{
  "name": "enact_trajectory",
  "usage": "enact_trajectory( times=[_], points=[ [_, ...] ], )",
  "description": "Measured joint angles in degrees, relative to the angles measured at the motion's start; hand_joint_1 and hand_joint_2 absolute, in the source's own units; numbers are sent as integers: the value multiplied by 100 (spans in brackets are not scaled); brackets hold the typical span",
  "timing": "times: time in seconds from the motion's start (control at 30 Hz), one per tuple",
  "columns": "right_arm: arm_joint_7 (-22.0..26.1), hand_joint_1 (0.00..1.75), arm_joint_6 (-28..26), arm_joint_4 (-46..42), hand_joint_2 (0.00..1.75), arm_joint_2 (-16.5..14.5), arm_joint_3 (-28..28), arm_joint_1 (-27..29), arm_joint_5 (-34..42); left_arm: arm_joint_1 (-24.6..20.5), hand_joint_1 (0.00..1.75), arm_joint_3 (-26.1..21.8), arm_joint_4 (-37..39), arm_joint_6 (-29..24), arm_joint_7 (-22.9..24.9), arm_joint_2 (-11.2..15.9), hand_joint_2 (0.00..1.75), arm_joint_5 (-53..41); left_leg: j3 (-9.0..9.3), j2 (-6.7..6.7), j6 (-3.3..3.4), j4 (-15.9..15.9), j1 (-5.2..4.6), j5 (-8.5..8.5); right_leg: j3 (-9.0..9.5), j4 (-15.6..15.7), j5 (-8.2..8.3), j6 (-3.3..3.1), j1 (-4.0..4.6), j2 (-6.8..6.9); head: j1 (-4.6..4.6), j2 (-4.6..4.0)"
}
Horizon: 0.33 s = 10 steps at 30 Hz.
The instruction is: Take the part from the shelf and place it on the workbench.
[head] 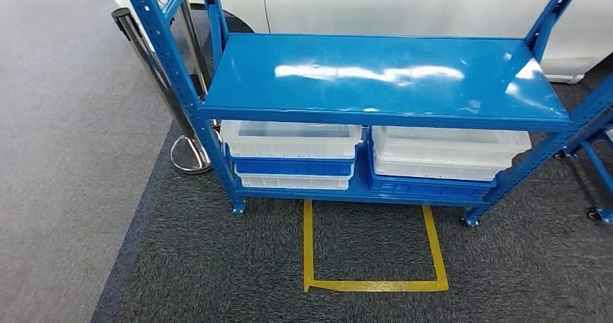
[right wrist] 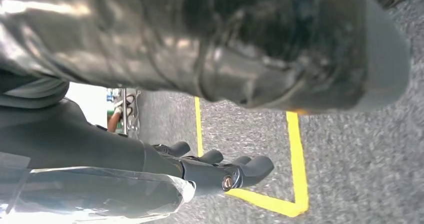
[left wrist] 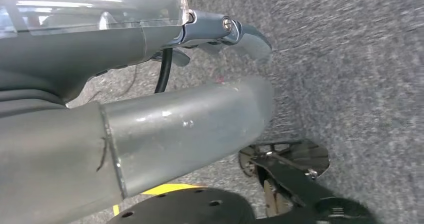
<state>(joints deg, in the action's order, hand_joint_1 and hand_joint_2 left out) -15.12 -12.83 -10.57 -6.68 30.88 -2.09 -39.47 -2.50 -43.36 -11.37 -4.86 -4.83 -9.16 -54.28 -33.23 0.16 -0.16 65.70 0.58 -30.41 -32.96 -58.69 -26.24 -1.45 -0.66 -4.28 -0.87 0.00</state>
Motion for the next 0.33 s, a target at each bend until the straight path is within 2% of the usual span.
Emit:
enact_trajectory(
  times=[0.03, 0.07, 0.1, 0.17, 0.23, 0.27, 0.3, 0.33],
  points=[
    [-17, 0, -46, 0, 0, -2, 0, 2, -48, -9, 0, -4, 0, 0, 2, 1, 0, -7, 134, -44, 38, -357, -9, 165, 0, -10, -6, 12, 10, -35, 1, 0],
    [-50, 0, -86, 1, 44, -4, -1, 7, -92, -24, 0, -8, 0, 2, 4, 2, 44, -15, 225, -85, 68, -615, -19, 252, -9, -19, -7, 34, 14, -67, 3, 0],
    [-92, 0, -118, 1, 87, -5, -1, 12, -129, -40, 0, -9, 0, 8, 9, 2, 87, -22, 267, -120, 90, -750, -32, 271, -25, -24, -4, 64, 13, -88, 1, 0],
    [-160, 0, -173, 1, 175, -2, -2, 22, -179, -65, 0, -14, 0, 47, 36, -2, 175, -16, 287, -122, 122, -818, -36, 268, -46, -16, 9, 138, 8, -108, 1, 0],
    [-201, 0, -200, 1, 175, 8, -2, 26, -205, -64, 0, -33, 0, 94, 84, -12, 175, 0, 309, -77, 186, -884, -11, 321, -85, -123, -86, 202, 15, 55, -8, 0],
    [-212, 0, -203, 1, 175, 13, -3, 19, -215, -60, 0, -48, 0, 110, 105, -16, 175, 5, 313, -52, 219, -912, 4, 346, -164, -311, -217, 229, 16, 169, -16, 0],
    [-217, 0, -199, 1, 175, 15, -3, 11, -224, -54, 0, -64, 0, 120, 120, -19, 175, 10, 307, -24, 237, -920, 3, 358, -303, -624, -406, 251, 5, 287, -23, 0],
    [-221, 0, -196, 1, 175, 15, -4, 6, -228, -53, 0, -72, 0, 124, 127, -20, 175, 12, 299, -15, 247, -919, 2, 362, -383, -796, -515, 262, -1, 331, -28, 0]
  ],
)
